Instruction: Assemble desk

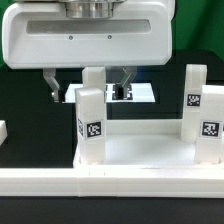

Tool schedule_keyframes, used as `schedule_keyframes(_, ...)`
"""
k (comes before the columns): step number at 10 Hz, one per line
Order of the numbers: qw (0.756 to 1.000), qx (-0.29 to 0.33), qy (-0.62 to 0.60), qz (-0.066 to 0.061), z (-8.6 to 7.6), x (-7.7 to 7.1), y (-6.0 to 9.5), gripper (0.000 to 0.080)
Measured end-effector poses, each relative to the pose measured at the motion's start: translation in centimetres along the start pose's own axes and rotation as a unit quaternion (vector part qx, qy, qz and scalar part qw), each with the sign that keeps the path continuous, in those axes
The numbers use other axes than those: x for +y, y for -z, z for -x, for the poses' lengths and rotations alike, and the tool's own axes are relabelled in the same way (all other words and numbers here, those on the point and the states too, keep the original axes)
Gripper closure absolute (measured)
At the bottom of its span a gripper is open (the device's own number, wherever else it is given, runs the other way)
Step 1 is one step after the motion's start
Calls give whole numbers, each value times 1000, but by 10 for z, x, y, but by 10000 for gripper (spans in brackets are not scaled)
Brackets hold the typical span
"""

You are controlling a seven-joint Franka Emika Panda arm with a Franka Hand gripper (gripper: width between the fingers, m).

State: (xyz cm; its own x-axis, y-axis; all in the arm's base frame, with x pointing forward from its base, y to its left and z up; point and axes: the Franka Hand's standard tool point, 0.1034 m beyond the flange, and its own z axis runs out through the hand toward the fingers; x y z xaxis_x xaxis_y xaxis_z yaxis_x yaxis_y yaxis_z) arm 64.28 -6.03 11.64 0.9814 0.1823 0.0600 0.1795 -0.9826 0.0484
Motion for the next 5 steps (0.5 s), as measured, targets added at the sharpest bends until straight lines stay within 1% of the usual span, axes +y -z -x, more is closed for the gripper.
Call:
schedule_keyframes(2,1000,-1,30,2,0,1,0,150)
schedule_keyframes(3,1000,-1,30,2,1,1,0,262)
schedule_keyframes(4,1000,-1,29,2,1,1,-1,397)
schedule_keyframes(5,1000,-1,25,1,1,1,0,397)
